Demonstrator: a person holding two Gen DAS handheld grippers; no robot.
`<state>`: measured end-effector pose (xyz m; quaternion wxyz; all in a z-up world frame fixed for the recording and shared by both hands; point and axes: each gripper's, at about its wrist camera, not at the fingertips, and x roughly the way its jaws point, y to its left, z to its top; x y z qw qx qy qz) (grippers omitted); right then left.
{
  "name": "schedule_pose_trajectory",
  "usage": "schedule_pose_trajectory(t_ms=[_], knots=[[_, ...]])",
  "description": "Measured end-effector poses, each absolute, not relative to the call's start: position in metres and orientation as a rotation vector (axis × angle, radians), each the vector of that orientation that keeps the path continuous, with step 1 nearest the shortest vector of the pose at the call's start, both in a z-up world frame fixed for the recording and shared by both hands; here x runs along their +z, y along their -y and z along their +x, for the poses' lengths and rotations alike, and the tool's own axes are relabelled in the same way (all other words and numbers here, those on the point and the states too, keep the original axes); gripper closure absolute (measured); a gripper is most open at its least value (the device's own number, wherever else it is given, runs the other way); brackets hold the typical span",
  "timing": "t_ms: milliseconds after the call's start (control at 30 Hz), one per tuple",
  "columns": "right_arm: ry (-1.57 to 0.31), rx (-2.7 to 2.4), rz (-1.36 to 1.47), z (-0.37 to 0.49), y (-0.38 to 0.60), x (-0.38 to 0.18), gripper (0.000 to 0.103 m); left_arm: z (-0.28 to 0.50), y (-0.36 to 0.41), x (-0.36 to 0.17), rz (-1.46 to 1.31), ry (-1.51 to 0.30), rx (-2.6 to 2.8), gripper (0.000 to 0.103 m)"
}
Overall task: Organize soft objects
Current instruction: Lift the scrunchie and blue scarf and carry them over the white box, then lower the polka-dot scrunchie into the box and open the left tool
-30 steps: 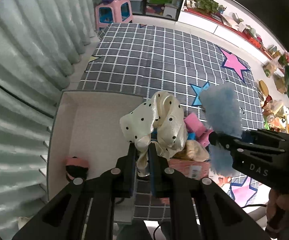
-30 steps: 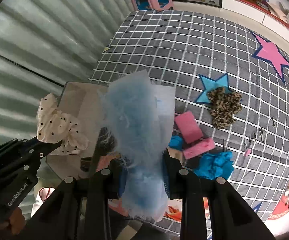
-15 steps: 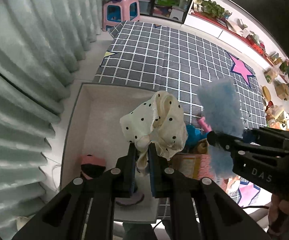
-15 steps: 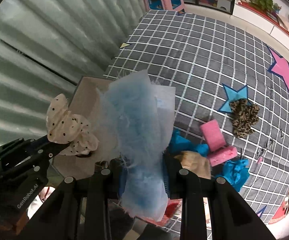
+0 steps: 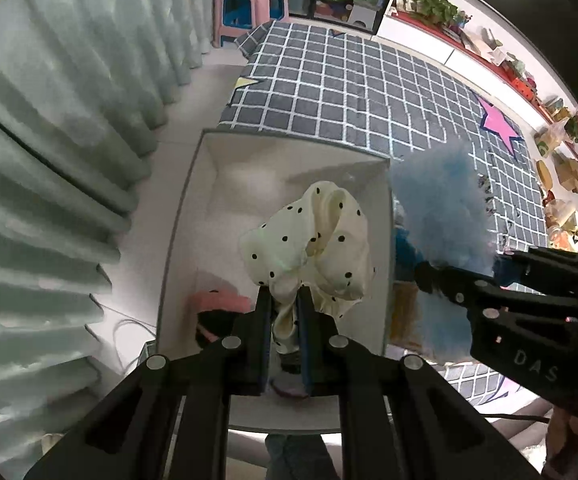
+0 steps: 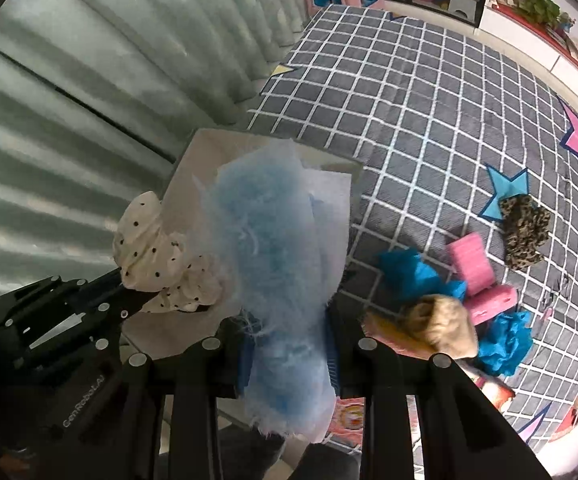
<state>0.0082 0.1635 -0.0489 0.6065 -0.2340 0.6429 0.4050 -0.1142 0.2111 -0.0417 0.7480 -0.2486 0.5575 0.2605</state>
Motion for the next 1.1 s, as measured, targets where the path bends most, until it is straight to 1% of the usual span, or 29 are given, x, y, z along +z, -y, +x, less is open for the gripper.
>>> schedule_pose_trajectory(t_ms=[500,800,1100], knots=[[-1.506,0.945,-0.613,-0.020,-0.197,-0.064,0.073,-0.131,-0.232,-0.064,-0.564,-1.245,0.579,0.090],[-1.527,0.928,-0.615,-0.025,-0.210,-0.079,0.073,-0.122,-0.243,-0.076,-0.545,-1.261,0.590,0.090],[-1.550,0.878,-0.594,-0.012,-0.220,-0.094,0.073,-0.103,-0.258,-0.094,-0.531,-1.300,0.596,0.090]])
